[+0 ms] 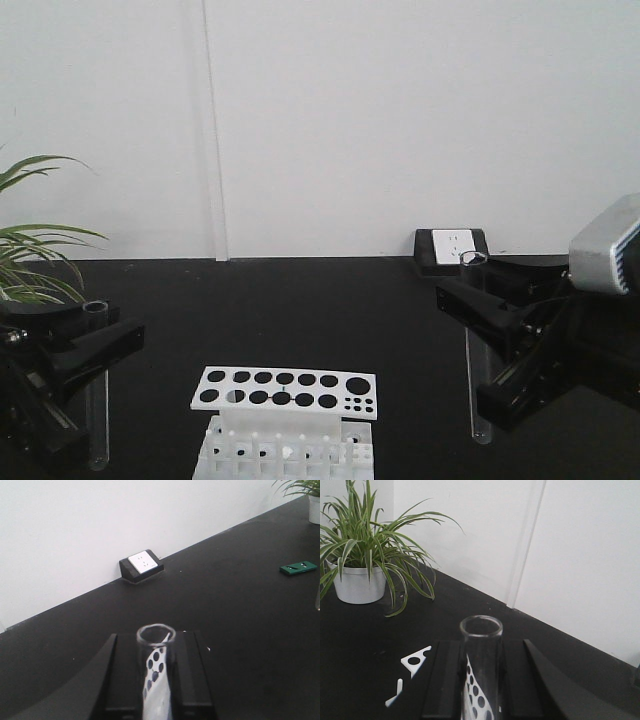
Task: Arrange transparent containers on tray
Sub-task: 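Hold both test tubes upright, raised above the bench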
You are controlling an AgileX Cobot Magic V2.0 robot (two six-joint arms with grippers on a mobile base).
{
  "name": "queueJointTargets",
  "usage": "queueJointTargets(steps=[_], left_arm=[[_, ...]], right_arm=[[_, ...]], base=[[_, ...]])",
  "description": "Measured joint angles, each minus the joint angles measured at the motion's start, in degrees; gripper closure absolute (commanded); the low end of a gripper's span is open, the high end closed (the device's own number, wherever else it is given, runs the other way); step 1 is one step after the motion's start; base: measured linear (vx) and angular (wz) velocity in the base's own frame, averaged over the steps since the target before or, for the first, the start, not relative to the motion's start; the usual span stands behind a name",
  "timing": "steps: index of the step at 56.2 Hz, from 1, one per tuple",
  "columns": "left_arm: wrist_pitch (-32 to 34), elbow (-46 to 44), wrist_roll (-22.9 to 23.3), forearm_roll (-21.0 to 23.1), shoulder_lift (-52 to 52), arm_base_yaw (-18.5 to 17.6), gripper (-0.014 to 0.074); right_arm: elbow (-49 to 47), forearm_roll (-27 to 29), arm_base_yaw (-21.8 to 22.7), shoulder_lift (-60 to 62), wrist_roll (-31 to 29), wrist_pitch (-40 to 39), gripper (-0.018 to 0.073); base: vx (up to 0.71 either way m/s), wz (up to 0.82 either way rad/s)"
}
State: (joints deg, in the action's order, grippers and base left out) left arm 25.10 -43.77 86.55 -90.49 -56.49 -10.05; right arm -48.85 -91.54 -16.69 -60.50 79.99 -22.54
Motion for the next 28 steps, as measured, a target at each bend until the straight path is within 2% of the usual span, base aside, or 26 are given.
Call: queueJointTargets(steps=[28], left_arm=[[-0.1,0.0,0.2,0.0,0.0,0.0,0.0597]], right_arm=[[0.0,-0.1,0.0,0.0,0.0,0.3,0.0572]], base=[[0.0,0.0]])
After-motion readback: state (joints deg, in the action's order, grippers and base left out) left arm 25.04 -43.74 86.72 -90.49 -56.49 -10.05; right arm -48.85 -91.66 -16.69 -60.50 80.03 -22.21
